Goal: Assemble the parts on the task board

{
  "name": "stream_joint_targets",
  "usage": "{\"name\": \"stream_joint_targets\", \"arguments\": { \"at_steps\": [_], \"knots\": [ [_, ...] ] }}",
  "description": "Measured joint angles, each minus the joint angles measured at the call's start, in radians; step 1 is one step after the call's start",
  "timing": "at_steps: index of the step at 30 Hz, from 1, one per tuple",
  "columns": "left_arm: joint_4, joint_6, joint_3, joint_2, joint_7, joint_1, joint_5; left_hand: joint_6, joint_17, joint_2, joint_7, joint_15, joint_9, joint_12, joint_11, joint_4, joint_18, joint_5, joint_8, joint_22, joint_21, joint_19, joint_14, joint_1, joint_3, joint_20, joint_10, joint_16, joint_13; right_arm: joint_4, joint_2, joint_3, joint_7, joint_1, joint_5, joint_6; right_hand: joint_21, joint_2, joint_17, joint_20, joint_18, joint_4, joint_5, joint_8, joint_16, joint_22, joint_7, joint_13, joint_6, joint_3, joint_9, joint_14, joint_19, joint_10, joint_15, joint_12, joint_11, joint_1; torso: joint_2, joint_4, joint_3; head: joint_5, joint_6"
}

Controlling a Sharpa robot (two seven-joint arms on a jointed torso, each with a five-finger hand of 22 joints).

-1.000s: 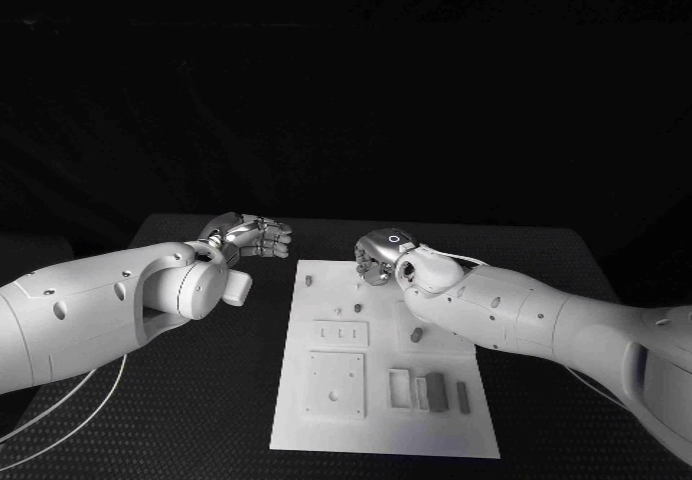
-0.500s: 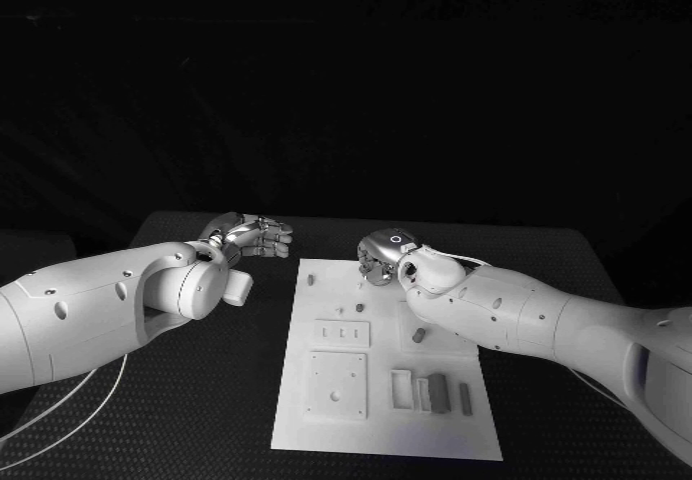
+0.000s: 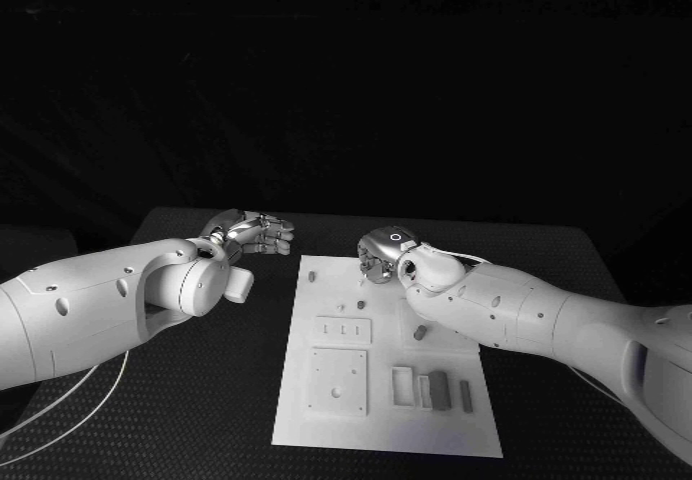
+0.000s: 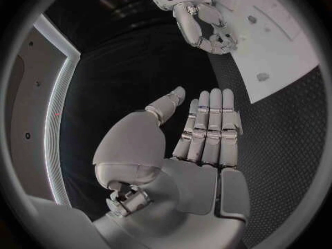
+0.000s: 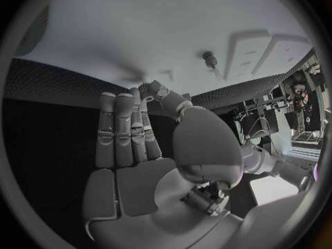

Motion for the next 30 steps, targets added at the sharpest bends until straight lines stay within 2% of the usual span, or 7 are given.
{"name": "stream_joint_targets", "arguments": {
  "at_steps": [6,7,14,18,23,26,30],
  "knots": [
    [0.000,0.000,0.000,0.000,0.000,0.001,0.000,0.000,0.000,0.000,0.000,0.000,0.000,-0.004,0.000,0.000,0.000,0.000,0.000,0.000,0.000,0.000,0.000,0.000,0.000,0.000,0.000,0.000,0.000,-0.003,0.003,0.000,-0.001,0.000,-0.002,0.001,0.000,-0.004,-0.002,0.000,0.000,0.000,0.000,0.000,0.005,0.000,0.000,-0.003,0.000,0.000,0.000,0.000,0.000,0.000,0.000,0.000,0.000,-0.004,0.000,-0.0016,-0.0012,0.000,0.000],
    [0.000,0.000,0.000,0.000,0.000,0.001,0.000,0.000,0.000,0.000,0.000,0.000,0.000,-0.004,0.000,0.000,0.000,0.000,0.000,0.000,0.000,0.000,0.000,0.000,0.000,0.000,0.000,0.000,0.000,-0.005,0.005,0.000,-0.002,0.000,-0.002,0.002,0.000,-0.010,-0.002,0.000,0.000,0.000,0.000,0.000,0.005,0.000,0.000,-0.005,0.000,0.000,0.000,-0.003,0.000,0.000,0.003,-0.006,0.000,-0.010,0.001,-0.0018,-0.0014,0.000,0.001],
    [0.000,0.000,0.000,0.001,-0.001,0.001,0.000,0.000,0.001,0.000,0.000,0.000,0.000,-0.004,0.000,0.000,0.000,0.000,0.000,0.000,0.000,0.000,0.000,0.000,0.000,0.000,0.000,0.000,0.000,-0.011,0.008,-0.001,-0.001,0.000,0.004,0.004,-0.001,-0.057,-0.010,0.001,-0.001,0.003,0.000,-0.048,0.012,0.001,0.042,-0.035,-0.075,0.003,-0.023,-0.026,-0.013,-0.074,0.025,-0.026,0.029,-0.012,0.001,-0.0018,-0.0024,0.000,0.001],
    [0.000,0.000,0.000,0.000,-0.001,0.002,0.000,0.000,0.001,0.000,0.000,0.000,-0.001,-0.004,0.000,0.000,0.000,0.000,0.000,0.000,0.000,0.000,0.000,0.000,0.000,0.000,0.000,0.000,0.000,-0.011,0.005,-0.001,-0.001,0.000,0.007,0.001,0.000,-0.073,-0.012,0.001,-0.007,0.006,0.000,-0.057,0.016,0.001,0.054,-0.045,-0.097,0.006,-0.029,-0.031,-0.016,-0.097,0.031,-0.026,0.040,-0.014,0.001,-0.0018,-0.0031,0.001,0.001],
    [0.000,0.000,0.000,-0.001,-0.001,0.002,0.000,0.000,0.002,0.000,0.000,0.000,-0.001,-0.004,0.000,0.000,0.000,0.000,0.000,0.000,0.000,0.000,0.000,0.000,0.000,0.000,0.000,0.000,0.000,-0.007,0.001,-0.001,-0.001,0.000,0.012,-0.009,0.000,-0.082,-0.014,0.001,-0.010,0.009,0.000,-0.061,0.022,0.002,0.057,-0.051,-0.104,0.009,-0.032,-0.036,-0.016,-0.106,0.035,-0.026,0.041,-0.015,0.002,-0.0023,-0.0035,0.001,0.002],
    [0.000,0.000,0.000,-0.002,-0.001,0.002,-0.001,0.000,0.002,0.000,0.000,0.000,-0.001,-0.003,0.000,0.000,0.000,0.000,0.000,0.000,0.000,0.000,0.000,0.000,0.000,0.000,0.000,0.000,0.000,0.006,-0.010,-0.001,-0.001,0.000,0.016,-0.019,0.000,-0.086,-0.015,0.001,-0.010,0.011,0.000,-0.061,0.022,0.002,0.058,-0.053,-0.105,0.011,-0.033,-0.036,-0.016,-0.108,0.035,-0.026,0.043,-0.011,0.002,-0.0030,-0.0035,0.001,0.004],
    [0.000,0.000,0.000,-0.005,-0.001,0.003,-0.001,0.000,0.003,0.000,0.000,0.000,-0.001,-0.003,0.000,0.000,0.000,0.000,0.000,0.000,0.000,0.003,0.000,0.000,0.000,0.003,0.000,0.000,0.000,0.068,-0.059,-0.001,0.005,0.002,0.029,-0.041,0.006,-0.086,-0.015,0.001,-0.011,0.013,0.000,-0.061,0.028,0.001,0.057,-0.054,-0.107,0.013,-0.033,-0.036,-0.016,-0.108,0.035,-0.026,0.043,-0.011,0.002,-0.0041,-0.0035,-0.001,0.010]
  ]
}}
